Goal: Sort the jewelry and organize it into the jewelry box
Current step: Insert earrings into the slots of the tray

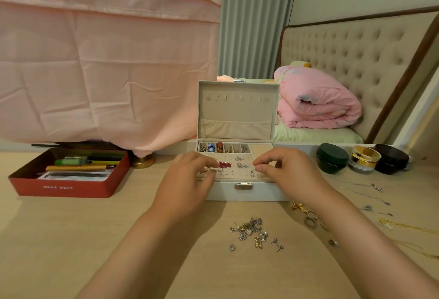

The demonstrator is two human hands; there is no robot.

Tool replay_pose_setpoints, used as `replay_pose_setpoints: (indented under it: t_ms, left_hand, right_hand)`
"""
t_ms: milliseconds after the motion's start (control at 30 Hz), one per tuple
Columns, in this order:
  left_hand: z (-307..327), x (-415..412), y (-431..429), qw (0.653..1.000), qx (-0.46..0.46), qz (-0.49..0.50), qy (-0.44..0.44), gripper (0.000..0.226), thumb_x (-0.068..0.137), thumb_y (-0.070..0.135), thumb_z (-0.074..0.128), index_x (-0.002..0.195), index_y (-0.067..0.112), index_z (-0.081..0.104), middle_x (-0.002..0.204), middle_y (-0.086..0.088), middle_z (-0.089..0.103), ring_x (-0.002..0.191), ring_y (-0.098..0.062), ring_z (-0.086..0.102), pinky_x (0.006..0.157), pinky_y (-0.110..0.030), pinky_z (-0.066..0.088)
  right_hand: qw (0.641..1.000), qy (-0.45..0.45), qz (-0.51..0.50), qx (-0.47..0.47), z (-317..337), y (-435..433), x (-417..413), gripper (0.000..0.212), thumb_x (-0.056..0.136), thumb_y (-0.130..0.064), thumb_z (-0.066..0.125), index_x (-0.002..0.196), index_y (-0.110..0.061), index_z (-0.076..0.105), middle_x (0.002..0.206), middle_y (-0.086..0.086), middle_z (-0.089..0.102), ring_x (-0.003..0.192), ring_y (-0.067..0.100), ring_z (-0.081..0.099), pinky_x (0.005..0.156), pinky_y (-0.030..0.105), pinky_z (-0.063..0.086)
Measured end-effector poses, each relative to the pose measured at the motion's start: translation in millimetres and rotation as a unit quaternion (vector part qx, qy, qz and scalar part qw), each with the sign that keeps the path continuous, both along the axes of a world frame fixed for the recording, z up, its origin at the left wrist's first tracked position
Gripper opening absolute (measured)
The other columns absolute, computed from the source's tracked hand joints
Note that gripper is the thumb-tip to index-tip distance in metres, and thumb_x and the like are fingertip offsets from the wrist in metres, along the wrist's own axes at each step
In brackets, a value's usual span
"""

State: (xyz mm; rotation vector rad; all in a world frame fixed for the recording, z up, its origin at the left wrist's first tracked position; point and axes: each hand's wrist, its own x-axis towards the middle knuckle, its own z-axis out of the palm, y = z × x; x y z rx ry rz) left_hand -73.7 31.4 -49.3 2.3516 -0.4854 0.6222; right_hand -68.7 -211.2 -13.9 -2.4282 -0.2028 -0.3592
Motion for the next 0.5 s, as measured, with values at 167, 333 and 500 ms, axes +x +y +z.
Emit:
replay_pose_setpoints:
  t_ms: [167,333,500]
  left_hand:
    - [-12,4,-12,0.99,0.137,-0.023,-0.033,0.03,0.093,0.038,0.058,0.122,0.037,0.065,0.123,0.017,0.056,0.12,-0.009,0.042,0.102,-0.031,0.035]
    - [-18,10,-22,0.98,0.189,-0.05,-0.043,0.035,0.093,0.04,0.053,0.127,0.036,0.062,0.128,0.014,0.055,0.124,-0.01,0.04,0.103,-0.031,0.033]
    - [-20,11,-25,0.981,0.182,-0.051,-0.047,0.034,0.092,0.04,0.053,0.123,0.033,0.064,0.124,0.012,0.056,0.12,-0.013,0.043,0.098,-0.031,0.034]
  right_hand:
    - [0.996,-0.013,0.005,-0.092,-11,13,15,0.007,0.09,-0.038,0.072,0.091,-0.043,0.076,0.095,-0.023,0.064,0.085,-0.001,0.051,0.073,0.028,0.039]
    - [0.991,-0.026,0.013,-0.132,-16,11,20,0.01,0.092,-0.038,0.069,0.098,-0.041,0.076,0.096,-0.019,0.063,0.092,0.003,0.052,0.076,0.03,0.041]
    - [0.98,-0.045,0.024,-0.193,-15,10,22,0.014,0.095,-0.039,0.064,0.102,-0.039,0.076,0.105,-0.016,0.064,0.104,0.008,0.054,0.078,0.029,0.04]
